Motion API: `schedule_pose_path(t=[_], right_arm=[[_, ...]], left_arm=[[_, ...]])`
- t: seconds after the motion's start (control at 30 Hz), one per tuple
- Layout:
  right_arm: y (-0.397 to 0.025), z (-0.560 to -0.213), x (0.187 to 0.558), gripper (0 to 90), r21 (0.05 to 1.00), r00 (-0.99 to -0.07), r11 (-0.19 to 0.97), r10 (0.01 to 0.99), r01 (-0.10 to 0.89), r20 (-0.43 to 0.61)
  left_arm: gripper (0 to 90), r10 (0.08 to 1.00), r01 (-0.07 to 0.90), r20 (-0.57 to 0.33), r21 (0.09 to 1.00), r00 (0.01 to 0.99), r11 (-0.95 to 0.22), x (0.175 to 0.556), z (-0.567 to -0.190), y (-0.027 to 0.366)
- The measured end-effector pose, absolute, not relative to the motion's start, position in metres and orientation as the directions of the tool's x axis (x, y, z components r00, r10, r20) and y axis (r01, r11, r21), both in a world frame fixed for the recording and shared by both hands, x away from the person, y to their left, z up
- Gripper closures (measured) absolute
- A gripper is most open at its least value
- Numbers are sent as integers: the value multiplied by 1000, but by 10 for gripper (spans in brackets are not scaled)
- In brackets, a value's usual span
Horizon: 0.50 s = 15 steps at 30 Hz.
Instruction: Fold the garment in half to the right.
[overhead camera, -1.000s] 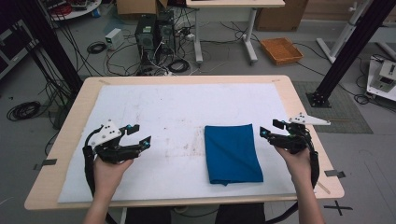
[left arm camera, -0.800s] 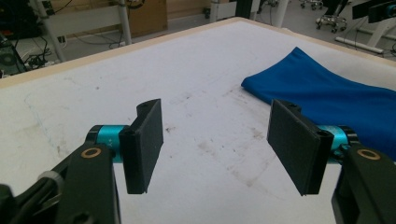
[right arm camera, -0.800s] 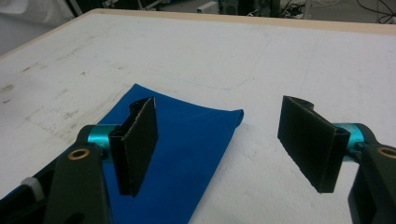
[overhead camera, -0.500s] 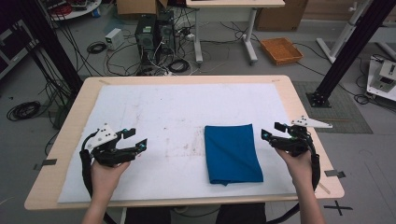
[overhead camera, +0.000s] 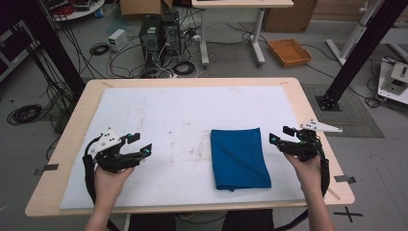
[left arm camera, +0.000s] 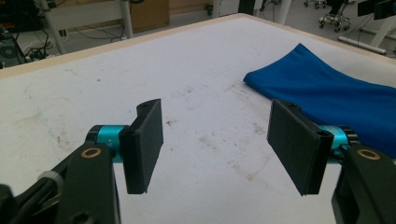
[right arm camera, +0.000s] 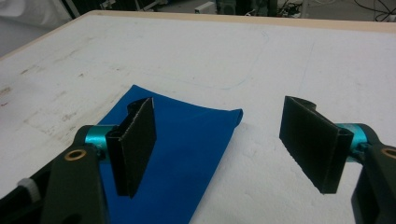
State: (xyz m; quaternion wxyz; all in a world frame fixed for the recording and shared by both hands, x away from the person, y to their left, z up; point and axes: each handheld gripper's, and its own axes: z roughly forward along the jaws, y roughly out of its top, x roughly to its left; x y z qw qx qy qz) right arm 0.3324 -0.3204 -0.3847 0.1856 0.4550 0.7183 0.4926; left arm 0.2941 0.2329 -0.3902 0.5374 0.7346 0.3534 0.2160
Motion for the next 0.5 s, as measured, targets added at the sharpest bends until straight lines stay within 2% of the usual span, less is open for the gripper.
schedule_pose_path(t=[0.5], right_arm=[[-321,-385,333,270,876,-516,98,836,473,185]], left_arm=[[348,747,291,-69,941,661,-170,295,-391,230]])
